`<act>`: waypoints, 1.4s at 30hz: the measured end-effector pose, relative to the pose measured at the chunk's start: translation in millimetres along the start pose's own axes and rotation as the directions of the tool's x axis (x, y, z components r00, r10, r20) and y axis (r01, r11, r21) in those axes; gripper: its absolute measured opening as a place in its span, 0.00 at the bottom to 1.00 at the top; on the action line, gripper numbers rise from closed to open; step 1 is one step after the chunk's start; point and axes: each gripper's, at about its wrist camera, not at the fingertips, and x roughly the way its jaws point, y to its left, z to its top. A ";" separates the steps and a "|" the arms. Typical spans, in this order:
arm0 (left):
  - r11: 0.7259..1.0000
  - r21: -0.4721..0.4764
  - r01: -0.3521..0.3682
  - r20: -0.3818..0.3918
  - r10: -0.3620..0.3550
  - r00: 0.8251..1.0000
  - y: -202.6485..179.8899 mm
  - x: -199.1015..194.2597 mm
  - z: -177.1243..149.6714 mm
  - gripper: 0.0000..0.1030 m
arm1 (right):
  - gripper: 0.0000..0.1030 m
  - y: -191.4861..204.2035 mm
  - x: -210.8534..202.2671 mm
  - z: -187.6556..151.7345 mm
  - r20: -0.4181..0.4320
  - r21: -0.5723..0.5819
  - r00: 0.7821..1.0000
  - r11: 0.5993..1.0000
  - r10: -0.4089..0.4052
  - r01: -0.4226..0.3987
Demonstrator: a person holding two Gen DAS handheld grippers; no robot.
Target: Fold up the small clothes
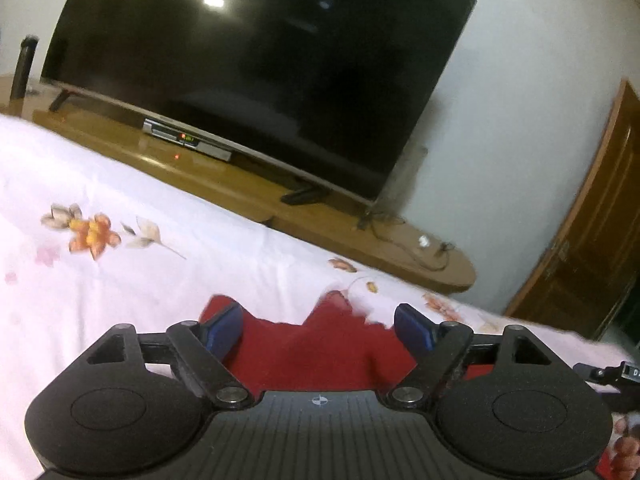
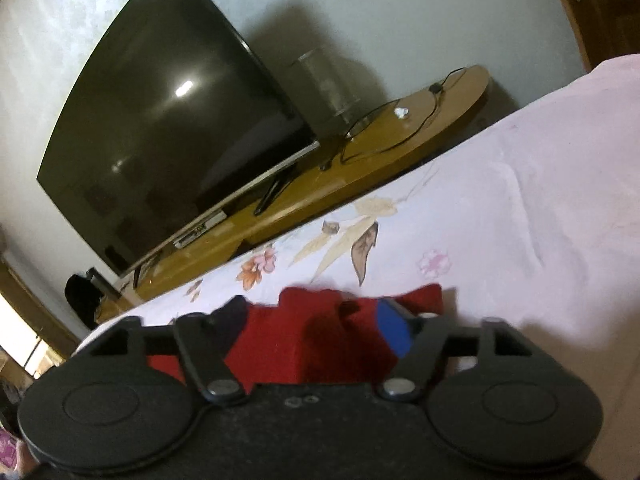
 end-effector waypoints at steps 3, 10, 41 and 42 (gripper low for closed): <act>0.994 0.105 -0.032 -0.096 0.042 0.994 -6.8 13.4 8.9 0.67 | 0.54 4.8 7.2 0.8 -0.035 -0.064 0.999 0.997 -0.037 0.034; 0.987 0.159 -0.031 -0.172 0.059 0.983 -6.1 24.1 4.2 0.02 | 0.18 29.1 30.6 0.9 -0.105 -0.278 0.985 0.955 -0.136 0.103; 0.965 0.260 0.023 -0.247 0.043 0.968 -20.2 48.0 7.9 0.21 | 0.33 25.6 37.1 6.6 -0.044 -0.333 0.976 0.924 -0.212 0.186; 0.964 0.264 0.024 -0.240 0.041 0.970 -22.4 48.5 8.6 0.07 | 0.29 27.0 40.8 6.2 -0.060 -0.353 0.974 0.917 -0.218 0.184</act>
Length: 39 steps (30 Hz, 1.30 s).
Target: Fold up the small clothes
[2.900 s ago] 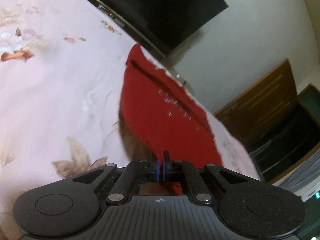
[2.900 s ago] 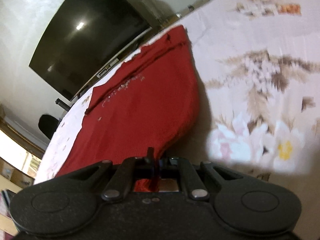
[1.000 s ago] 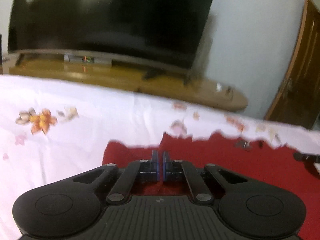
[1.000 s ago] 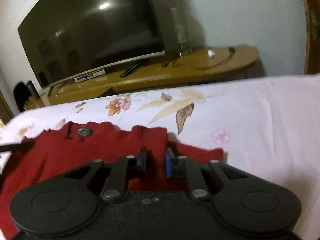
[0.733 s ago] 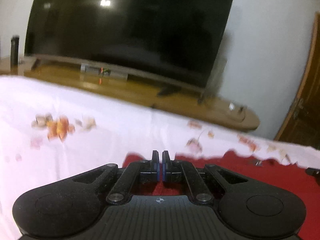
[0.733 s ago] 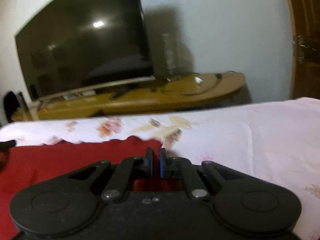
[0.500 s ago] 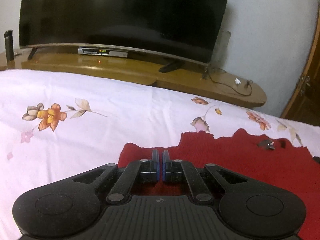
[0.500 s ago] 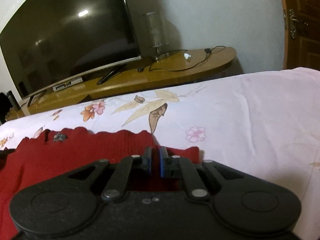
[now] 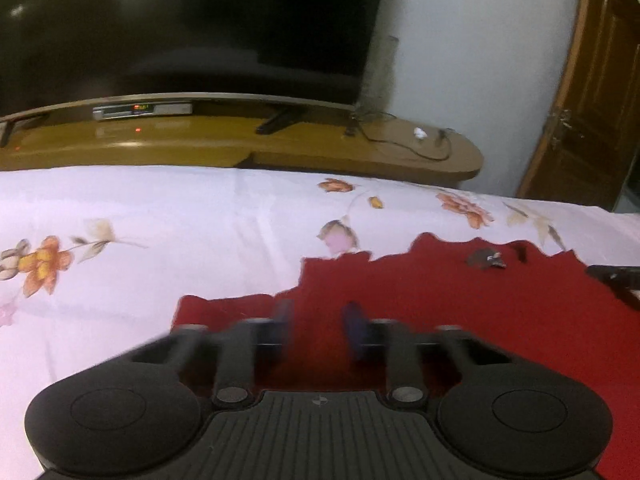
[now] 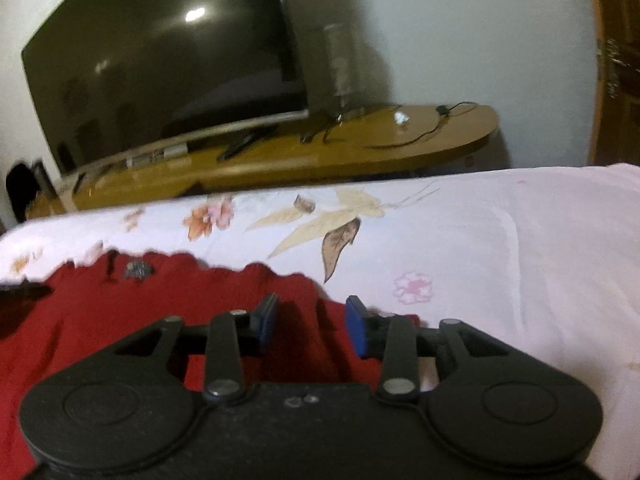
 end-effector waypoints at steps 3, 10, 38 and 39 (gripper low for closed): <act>0.999 0.029 -0.034 0.089 0.031 0.996 -8.0 -7.2 -5.2 0.05 | 0.06 9.3 1.6 -2.5 -0.001 -0.081 1.000 0.997 0.019 -0.019; 0.994 -0.026 -0.103 0.116 0.105 0.988 -8.7 -5.5 -3.1 0.04 | 0.05 13.8 -18.4 0.1 0.162 -0.100 0.986 0.993 -0.045 0.062; 0.995 0.019 -0.095 0.039 0.094 0.995 -17.7 -2.0 -6.7 0.86 | 0.39 28.9 23.7 8.9 -0.049 -0.153 0.999 0.988 -0.007 0.000; 0.995 0.027 -0.099 0.034 0.098 0.995 -19.0 -1.4 -6.3 0.86 | 0.39 25.5 22.7 10.1 -0.050 -0.171 0.999 0.985 -0.016 0.008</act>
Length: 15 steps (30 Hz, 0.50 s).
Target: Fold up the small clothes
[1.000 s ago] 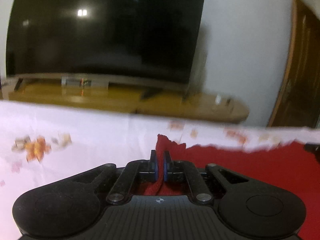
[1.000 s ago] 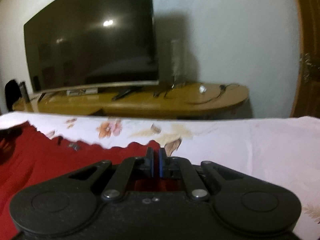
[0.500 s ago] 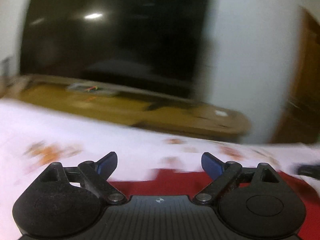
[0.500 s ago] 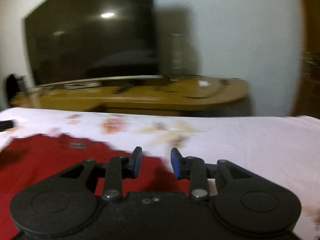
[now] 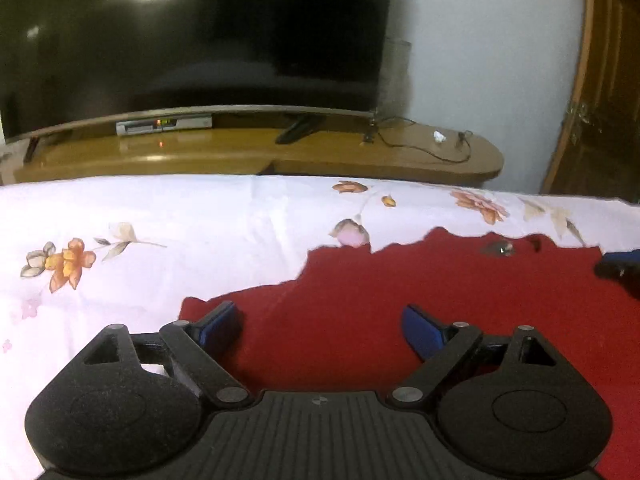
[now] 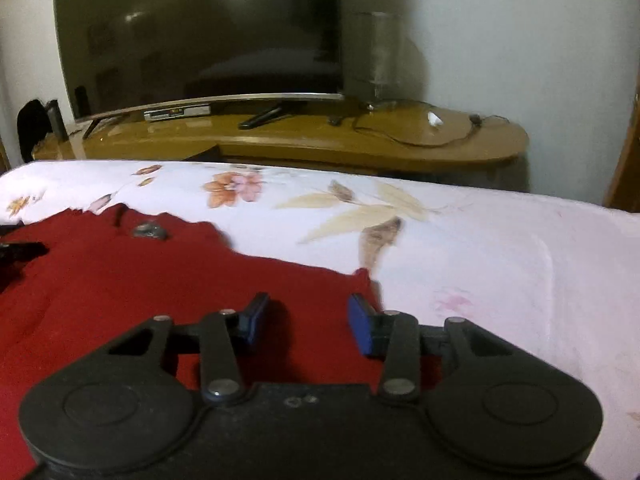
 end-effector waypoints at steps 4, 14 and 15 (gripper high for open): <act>0.997 0.057 -0.046 0.058 0.043 0.997 -16.0 -18.2 -0.3 0.86 | 0.41 13.8 -6.3 -2.3 0.019 -0.069 0.998 0.996 -0.062 0.063; 0.984 0.166 0.067 0.010 -0.070 0.998 -80.1 -58.7 -30.3 0.87 | 0.41 100.2 -69.3 -32.0 0.051 -0.127 0.976 0.971 0.212 -0.204; 0.986 0.157 0.058 -0.019 -0.055 0.998 -78.9 -55.8 -34.8 0.87 | 0.42 108.1 -66.6 -33.8 0.040 -0.140 0.976 0.969 0.212 -0.205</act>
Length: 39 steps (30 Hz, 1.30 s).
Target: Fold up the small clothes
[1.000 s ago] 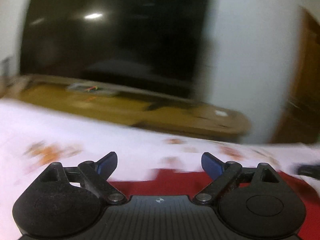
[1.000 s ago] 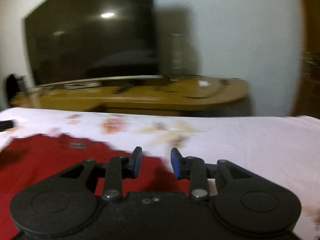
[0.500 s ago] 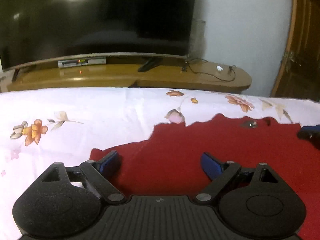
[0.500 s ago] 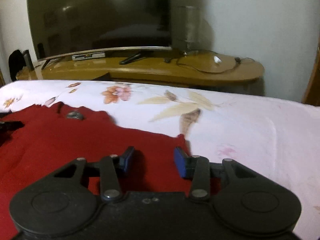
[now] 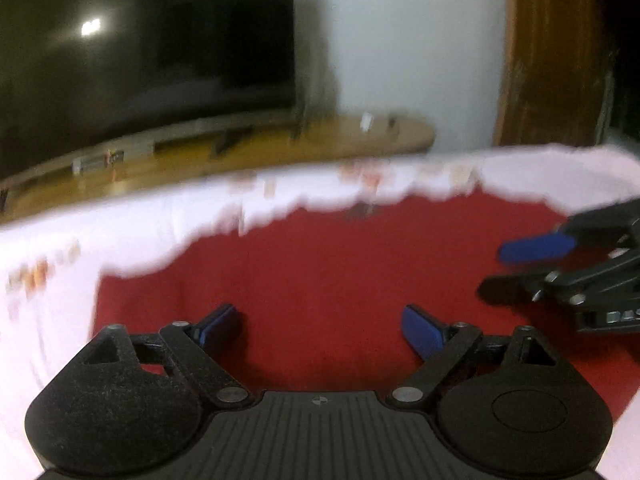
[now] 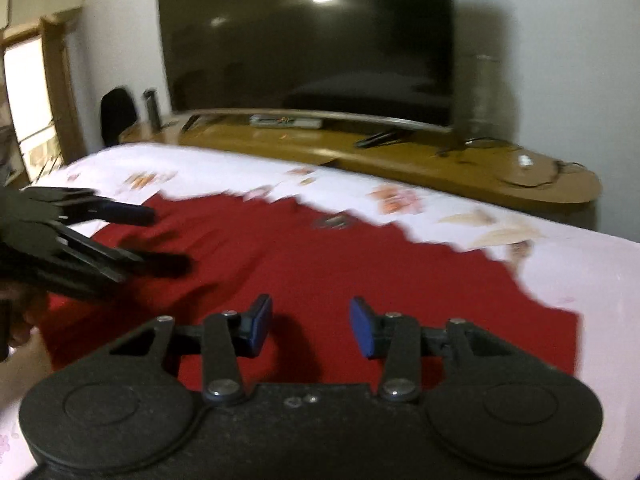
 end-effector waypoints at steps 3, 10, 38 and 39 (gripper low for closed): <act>1.000 -0.027 0.001 0.027 0.000 1.000 2.0 -5.0 -7.8 0.87 | 0.44 2.6 16.3 -4.4 -0.051 -0.019 0.997 0.998 -0.053 0.052; 1.000 -0.024 -0.008 0.036 0.009 0.999 0.2 -8.1 -10.6 0.87 | 0.46 -11.1 11.2 -12.3 -0.046 -0.016 0.997 0.998 -0.055 0.054; 0.992 -0.126 0.016 0.041 -0.011 0.999 -0.1 -67.0 -37.3 0.87 | 0.45 17.9 -55.0 -29.9 -0.016 0.025 0.998 0.998 -0.054 0.054; 0.990 -0.140 0.020 0.028 -0.016 0.999 -3.8 -64.9 -40.1 0.87 | 0.44 31.5 -51.0 -32.8 -0.027 0.015 0.999 0.999 -0.030 0.031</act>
